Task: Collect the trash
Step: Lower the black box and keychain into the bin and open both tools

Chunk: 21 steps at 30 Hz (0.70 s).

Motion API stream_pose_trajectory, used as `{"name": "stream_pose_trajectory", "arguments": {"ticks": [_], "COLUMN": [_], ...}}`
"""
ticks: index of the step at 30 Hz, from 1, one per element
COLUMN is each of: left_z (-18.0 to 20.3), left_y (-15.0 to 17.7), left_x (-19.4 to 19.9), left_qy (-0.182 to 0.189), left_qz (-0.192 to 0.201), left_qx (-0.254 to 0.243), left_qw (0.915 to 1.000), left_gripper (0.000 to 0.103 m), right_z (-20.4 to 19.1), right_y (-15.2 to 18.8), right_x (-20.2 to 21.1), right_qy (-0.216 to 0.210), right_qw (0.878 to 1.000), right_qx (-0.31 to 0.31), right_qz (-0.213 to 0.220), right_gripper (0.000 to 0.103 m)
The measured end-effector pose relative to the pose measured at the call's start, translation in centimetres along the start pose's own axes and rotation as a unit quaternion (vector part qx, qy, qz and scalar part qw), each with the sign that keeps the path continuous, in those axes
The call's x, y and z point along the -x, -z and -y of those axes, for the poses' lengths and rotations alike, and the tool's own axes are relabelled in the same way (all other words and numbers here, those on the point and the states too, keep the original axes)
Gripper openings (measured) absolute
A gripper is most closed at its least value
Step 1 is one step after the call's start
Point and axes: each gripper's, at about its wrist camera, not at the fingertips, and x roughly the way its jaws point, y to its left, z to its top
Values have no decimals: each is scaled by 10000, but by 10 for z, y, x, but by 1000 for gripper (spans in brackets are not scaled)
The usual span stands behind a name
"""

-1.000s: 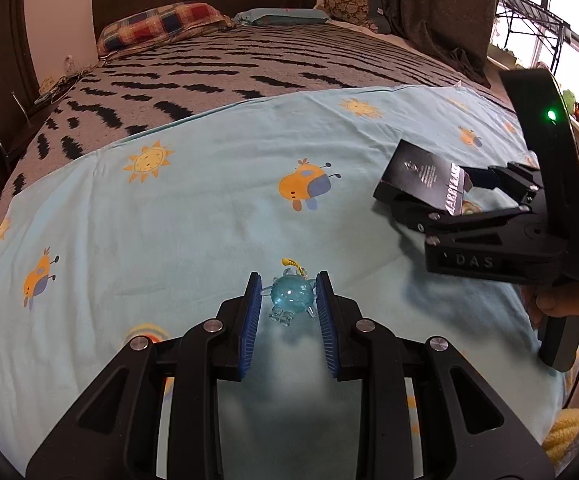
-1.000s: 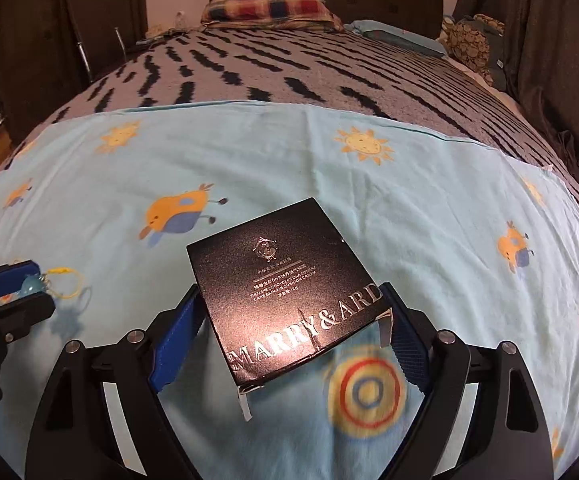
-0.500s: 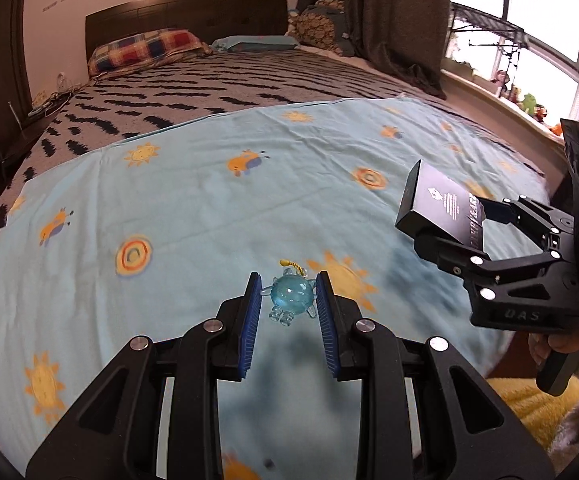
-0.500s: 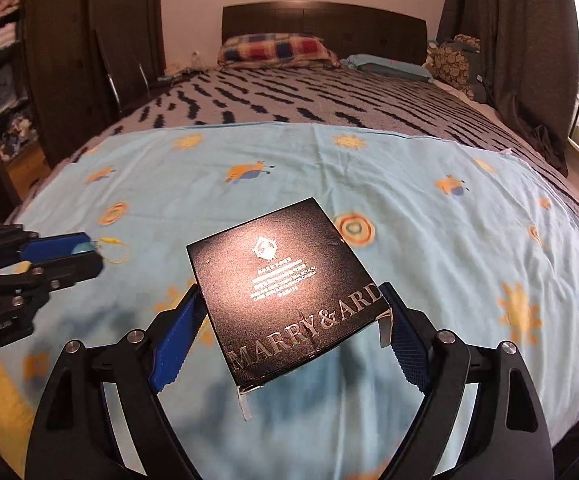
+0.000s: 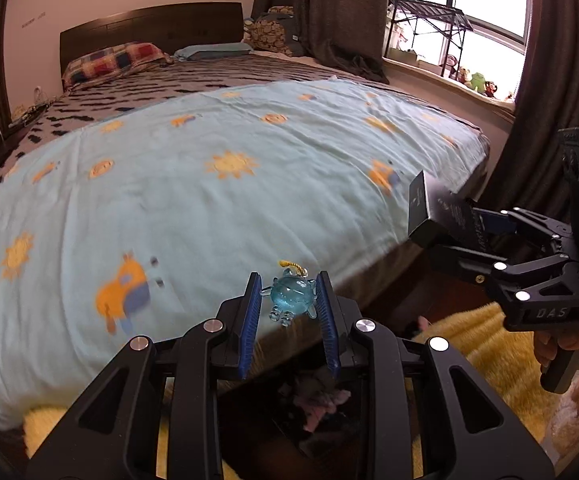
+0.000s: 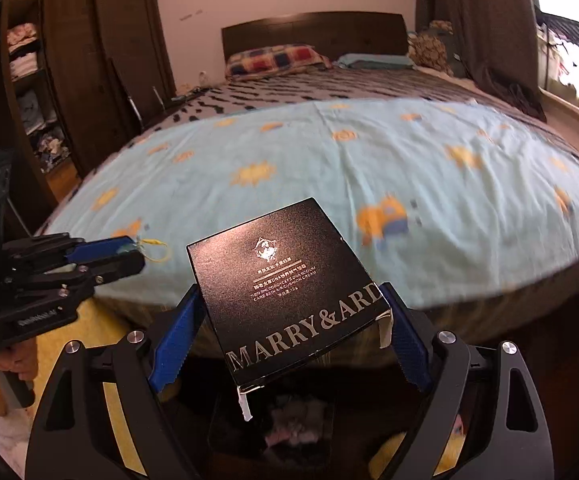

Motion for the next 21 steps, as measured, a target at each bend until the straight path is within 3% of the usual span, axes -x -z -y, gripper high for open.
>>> {"name": "stream_pose_trajectory", "arguments": {"ticks": [6, 13, 21], "left_z": [7, 7, -4], "left_y": [51, 100, 131], "left_x": [-28, -90, -142], "left_qy": [439, 298, 412], "left_qz": [-621, -1179, -1851], "left_qx": [315, 383, 683], "left_qw": [9966, 9918, 9795], "left_gripper": [26, 26, 26], "right_z": [4, 13, 29], "right_y": [47, 88, 109], "right_x": [-19, -77, -128], "right_qy": [-30, 39, -10], "right_qw": [9974, 9865, 9738], "right_qx": [-381, -837, -1351], "right_qz": [-614, -1408, -1828], "right_gripper": [86, 86, 86]}}
